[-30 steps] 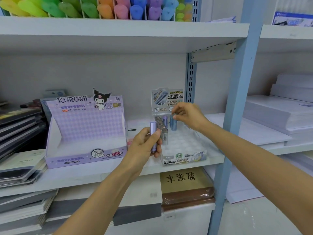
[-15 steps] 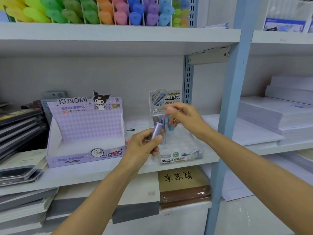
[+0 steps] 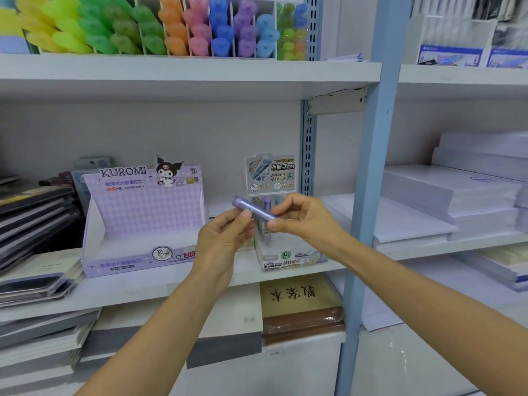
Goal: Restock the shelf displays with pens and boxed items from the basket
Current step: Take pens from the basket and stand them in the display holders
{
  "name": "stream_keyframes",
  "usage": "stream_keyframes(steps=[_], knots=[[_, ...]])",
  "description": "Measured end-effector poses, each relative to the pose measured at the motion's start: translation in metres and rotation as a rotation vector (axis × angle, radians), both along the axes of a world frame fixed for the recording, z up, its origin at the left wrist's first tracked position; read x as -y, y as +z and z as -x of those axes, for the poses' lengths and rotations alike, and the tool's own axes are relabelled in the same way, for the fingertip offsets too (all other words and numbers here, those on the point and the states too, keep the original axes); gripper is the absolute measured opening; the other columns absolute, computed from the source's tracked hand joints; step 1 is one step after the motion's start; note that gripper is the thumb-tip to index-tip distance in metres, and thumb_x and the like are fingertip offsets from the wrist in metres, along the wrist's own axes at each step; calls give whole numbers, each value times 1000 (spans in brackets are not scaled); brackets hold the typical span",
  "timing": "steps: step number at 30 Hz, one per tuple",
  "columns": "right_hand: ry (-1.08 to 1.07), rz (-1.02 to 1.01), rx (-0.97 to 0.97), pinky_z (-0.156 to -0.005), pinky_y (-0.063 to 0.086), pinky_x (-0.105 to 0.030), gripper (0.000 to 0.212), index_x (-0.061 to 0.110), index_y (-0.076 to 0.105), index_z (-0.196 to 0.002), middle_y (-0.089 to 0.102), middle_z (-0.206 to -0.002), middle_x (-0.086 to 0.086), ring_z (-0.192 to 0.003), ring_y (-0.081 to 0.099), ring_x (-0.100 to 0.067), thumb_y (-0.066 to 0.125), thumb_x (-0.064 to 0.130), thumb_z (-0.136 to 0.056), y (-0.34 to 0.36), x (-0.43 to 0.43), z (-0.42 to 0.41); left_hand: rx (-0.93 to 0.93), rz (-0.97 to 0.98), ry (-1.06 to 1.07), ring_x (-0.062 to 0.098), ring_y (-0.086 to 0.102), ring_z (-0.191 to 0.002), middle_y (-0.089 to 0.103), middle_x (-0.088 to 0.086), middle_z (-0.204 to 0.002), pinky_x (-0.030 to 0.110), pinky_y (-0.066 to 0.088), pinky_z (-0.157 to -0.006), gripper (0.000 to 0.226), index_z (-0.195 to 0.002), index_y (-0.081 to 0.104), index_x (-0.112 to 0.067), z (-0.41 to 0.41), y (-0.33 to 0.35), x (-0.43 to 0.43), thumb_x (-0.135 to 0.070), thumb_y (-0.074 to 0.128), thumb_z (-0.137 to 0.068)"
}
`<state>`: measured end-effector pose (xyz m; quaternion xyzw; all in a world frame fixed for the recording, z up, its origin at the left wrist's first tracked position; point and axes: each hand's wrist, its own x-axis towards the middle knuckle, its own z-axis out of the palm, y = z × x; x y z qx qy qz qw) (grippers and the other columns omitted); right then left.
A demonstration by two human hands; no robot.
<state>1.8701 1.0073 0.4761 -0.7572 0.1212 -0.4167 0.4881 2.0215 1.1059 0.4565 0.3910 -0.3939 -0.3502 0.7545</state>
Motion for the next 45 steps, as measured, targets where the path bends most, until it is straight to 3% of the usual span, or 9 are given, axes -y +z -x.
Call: stream_keyframes(steps=[7,10,13,20,23,28,36,41,45], knots=[[-36,74,-58,-70,53,-28,15,16,69,-97,71,-90,-1,-81,65,-14,73,22,-84,5,-4,6,210,-15,95,22,72,-87,76,10,-96,21,56,-74,21,-109,69,-6,11,3,-3,-13,64,-90],[-25,125,-59,-73,54,-27,29,22,66,-118,69,-101,-2,-92,66,-17,68,21,-89,12,-2,6,368,-37,117,27,69,-89,74,12,-97,28,58,-78,17,-105,69,-7,16,2,-3,-11,66,-89],[-10,228,-131,-77,54,-24,25,16,70,-112,70,-104,-6,-96,65,-20,69,13,-87,13,1,4,510,-21,173,15,68,-85,72,4,-93,26,55,-78,12,-101,68,-12,20,-3,-3,-11,68,-89],[-365,200,77,-86,56,-35,20,14,70,-102,68,-91,1,-84,61,-12,71,4,-84,25,36,8,1304,-38,386,9,48,-121,59,-7,-126,21,34,-101,28,-123,60,-19,8,-37,-12,-30,56,-97],[-466,271,-32,-82,54,-24,20,10,71,-102,68,-90,1,-82,61,-11,72,3,-83,17,53,-6,1538,-55,402,16,41,-131,54,-3,-135,25,28,-110,33,-129,57,-16,7,-48,-10,-27,53,-98],[-535,361,-115,-72,47,-5,24,7,72,-105,71,-92,-4,-77,62,-6,74,4,-81,4,69,-34,1559,-20,432,18,48,-124,58,-1,-128,30,38,-105,30,-125,61,-15,3,-49,-8,-23,56,-97],[-407,524,-447,-85,53,-23,24,10,72,-107,69,-90,5,-84,65,-9,73,10,-83,16,83,-40,1558,2,419,14,50,-120,59,-3,-125,20,31,-102,29,-124,62,-17,-2,-53,-5,-26,56,-97],[-446,500,-428,-77,50,-21,28,17,63,-108,64,-88,8,-81,61,-6,73,11,-83,13,85,-48,1544,25,435,17,51,-121,61,-3,-122,23,33,-104,29,-122,64,-17,-5,-55,-2,-25,59,-95],[-580,580,-446,-86,44,-28,15,19,68,-96,65,-99,5,-96,55,-12,73,22,-82,1,91,-51,1539,42,456,18,50,-126,62,-3,-122,28,35,-106,29,-121,64,-16,-6,-58,-1,-26,60,-94]])
